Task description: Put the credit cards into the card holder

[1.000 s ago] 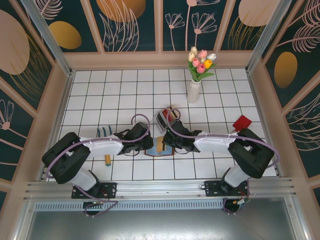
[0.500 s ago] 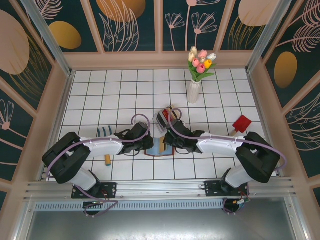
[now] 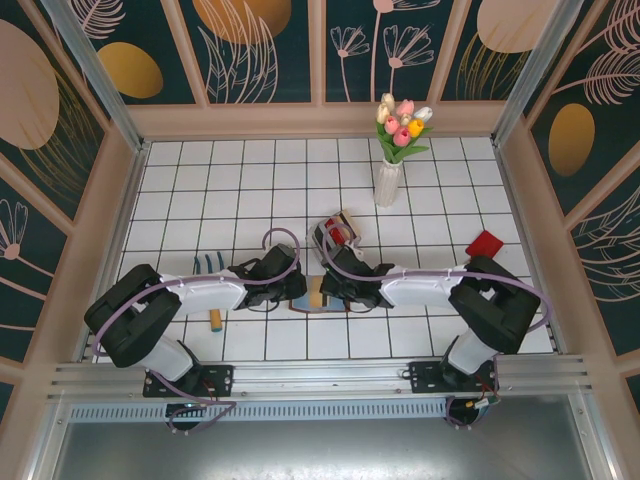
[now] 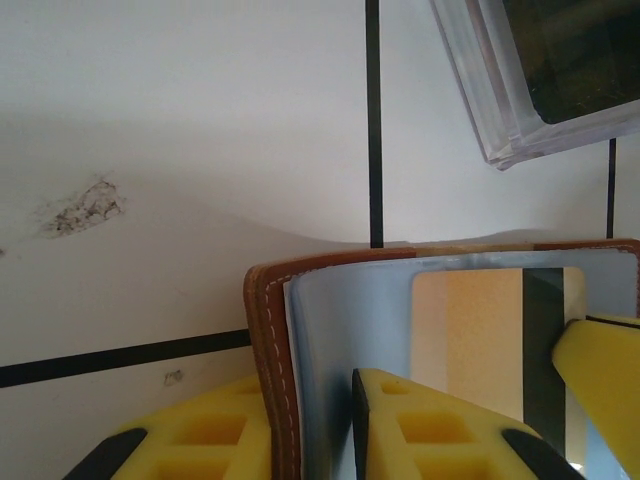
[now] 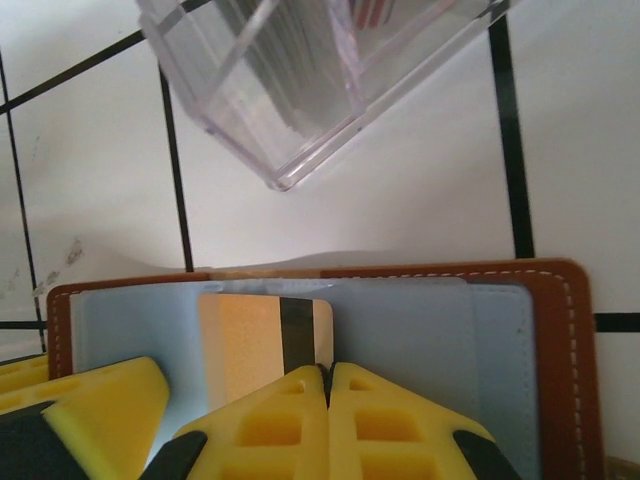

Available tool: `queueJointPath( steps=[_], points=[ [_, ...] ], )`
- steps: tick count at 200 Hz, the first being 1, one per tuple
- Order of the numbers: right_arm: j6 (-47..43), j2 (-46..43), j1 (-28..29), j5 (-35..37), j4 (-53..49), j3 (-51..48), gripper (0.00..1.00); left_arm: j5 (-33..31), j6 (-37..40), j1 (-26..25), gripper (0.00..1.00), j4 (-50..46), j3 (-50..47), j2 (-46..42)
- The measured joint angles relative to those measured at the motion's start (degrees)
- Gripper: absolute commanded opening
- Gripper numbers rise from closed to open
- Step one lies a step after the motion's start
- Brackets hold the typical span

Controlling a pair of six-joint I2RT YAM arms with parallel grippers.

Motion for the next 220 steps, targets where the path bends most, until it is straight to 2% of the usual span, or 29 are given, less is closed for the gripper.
queueJointPath(
  steps=[7, 47, 86, 146, 193, 207, 220],
  points=[
    [0.1, -0.1, 0.0, 0.2, 0.0, 0.1, 0.01, 0.0, 0.0, 0.0, 0.32, 0.0, 0.0, 0.0],
    [0.2, -2.4, 0.0, -1.0, 2.0, -0.9, 0.02, 0.2, -0.3, -0.1, 0.45, 0.2, -0.5, -1.1],
    [0.5, 0.0, -0.1, -2.9, 4.0, -1.0, 0.04, 0.0, -0.2, -0.1, 0.42, 0.0, -1.7, -2.4],
    [1.0, 4.5, -0.4, -6.2, 8.2, 0.4, 0.07, -0.2, -0.2, -0.1, 0.46, 0.2, -1.6, -2.1],
    [2.6, 5.2, -0.8, -6.6, 8.5, 0.7, 0.07, -0.7, -0.5, -0.2, 0.56, 0.0, -1.6, -2.7],
    [3.4, 5.3, -1.1, -7.2, 8.7, 0.7, 0.07, -1.7, -0.7, -0.2, 0.53, -0.9, -2.1, -3.9],
    [3.6, 5.3, -1.1, -7.4, 8.7, 0.7, 0.07, -3.0, -1.2, -0.2, 0.45, -2.4, -3.0, -5.8]
  ],
)
